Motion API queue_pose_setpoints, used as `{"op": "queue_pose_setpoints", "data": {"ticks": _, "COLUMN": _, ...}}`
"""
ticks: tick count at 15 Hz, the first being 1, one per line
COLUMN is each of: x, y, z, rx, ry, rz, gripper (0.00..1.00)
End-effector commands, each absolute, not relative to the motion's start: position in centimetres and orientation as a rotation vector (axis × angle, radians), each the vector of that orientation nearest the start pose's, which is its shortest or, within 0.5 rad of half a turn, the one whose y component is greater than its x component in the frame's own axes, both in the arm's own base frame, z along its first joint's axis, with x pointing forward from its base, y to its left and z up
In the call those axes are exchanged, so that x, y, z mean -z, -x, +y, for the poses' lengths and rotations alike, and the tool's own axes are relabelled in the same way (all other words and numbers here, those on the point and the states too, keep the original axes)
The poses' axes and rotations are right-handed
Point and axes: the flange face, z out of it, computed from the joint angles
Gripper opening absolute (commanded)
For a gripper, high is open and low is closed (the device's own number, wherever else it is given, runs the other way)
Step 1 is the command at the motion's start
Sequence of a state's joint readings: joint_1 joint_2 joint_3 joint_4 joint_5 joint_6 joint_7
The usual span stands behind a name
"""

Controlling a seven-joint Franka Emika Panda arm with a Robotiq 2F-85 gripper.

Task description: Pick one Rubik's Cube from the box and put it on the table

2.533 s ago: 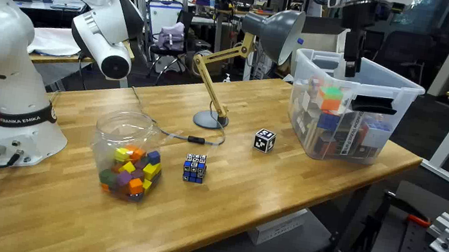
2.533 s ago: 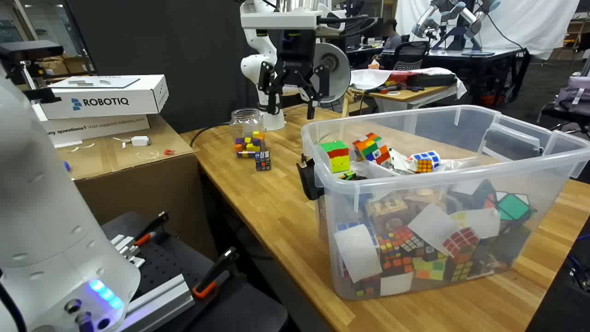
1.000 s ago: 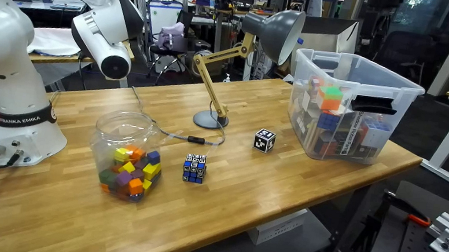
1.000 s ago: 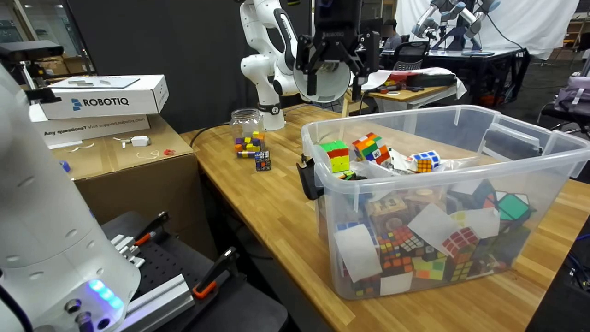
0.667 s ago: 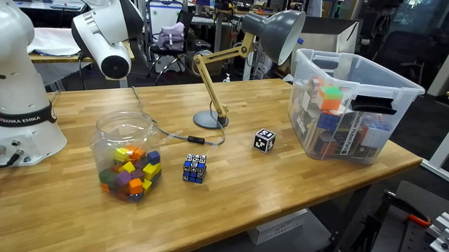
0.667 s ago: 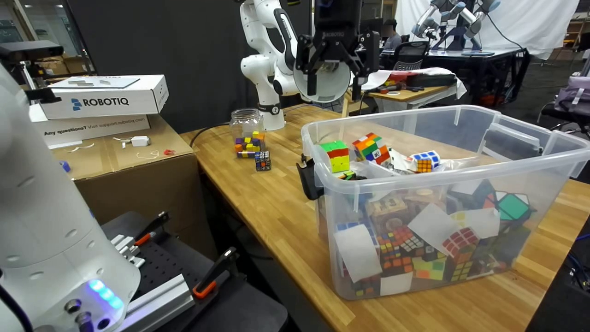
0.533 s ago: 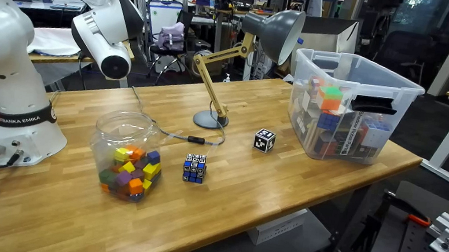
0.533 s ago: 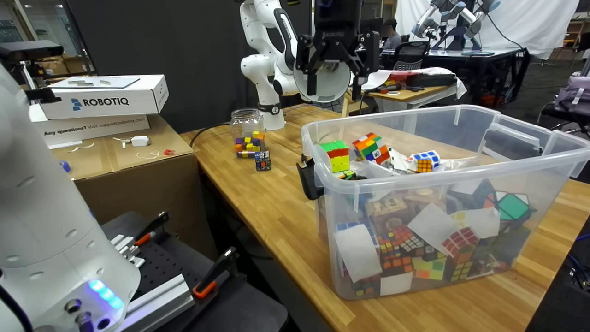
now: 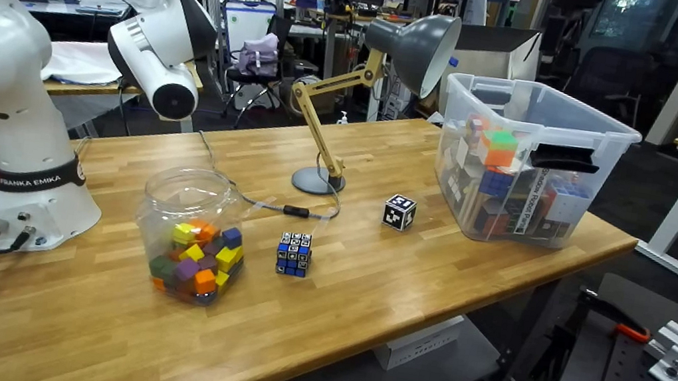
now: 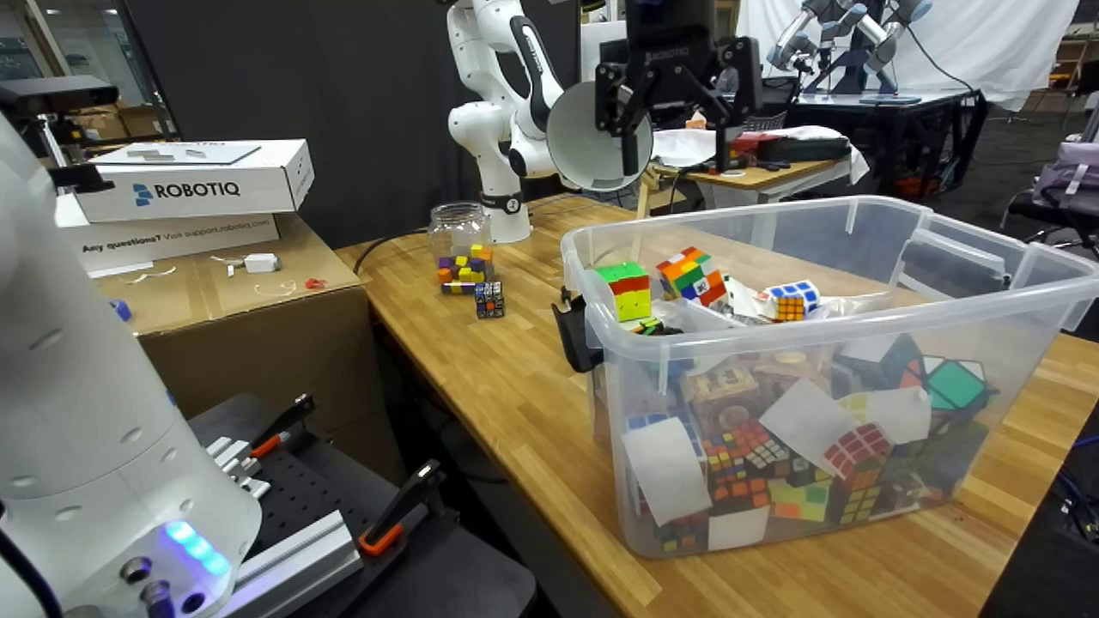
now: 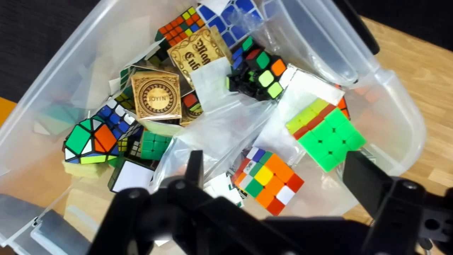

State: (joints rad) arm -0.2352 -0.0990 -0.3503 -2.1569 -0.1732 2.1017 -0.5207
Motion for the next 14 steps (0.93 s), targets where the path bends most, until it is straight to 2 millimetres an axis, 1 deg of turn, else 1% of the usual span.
{"op": "queue_pose_setpoints", "data": {"ticks": 1, "x": -43.8, "y": -44.3, "z": -32.4, "rx": -0.077, "ry": 3.281, "rz": -0.142, "gripper": 1.00}}
{"op": "queue_pose_setpoints", "data": {"ticks": 4, "x": -43.1, "y": -45.5, "z": -34.4, "rx": -0.030, "ry": 3.215, "rz": -0.085, "gripper": 1.00}}
{"op": "queue_pose_setpoints", "data": {"ticks": 5, "x": -43.2, "y": -44.6, "z": -33.2, "rx": -0.048, "ry": 3.248, "rz": -0.083, "gripper": 1.00}}
{"op": "queue_pose_setpoints", "data": {"ticks": 8, "x": -42.7, "y": -45.5, "z": -34.3, "rx": -0.038, "ry": 3.232, "rz": -0.066, "gripper": 1.00}}
{"op": "queue_pose_setpoints", "data": {"ticks": 14, "x": -42.9, "y": -45.5, "z": -34.3, "rx": -0.034, "ry": 3.232, "rz": -0.066, "gripper": 1.00}}
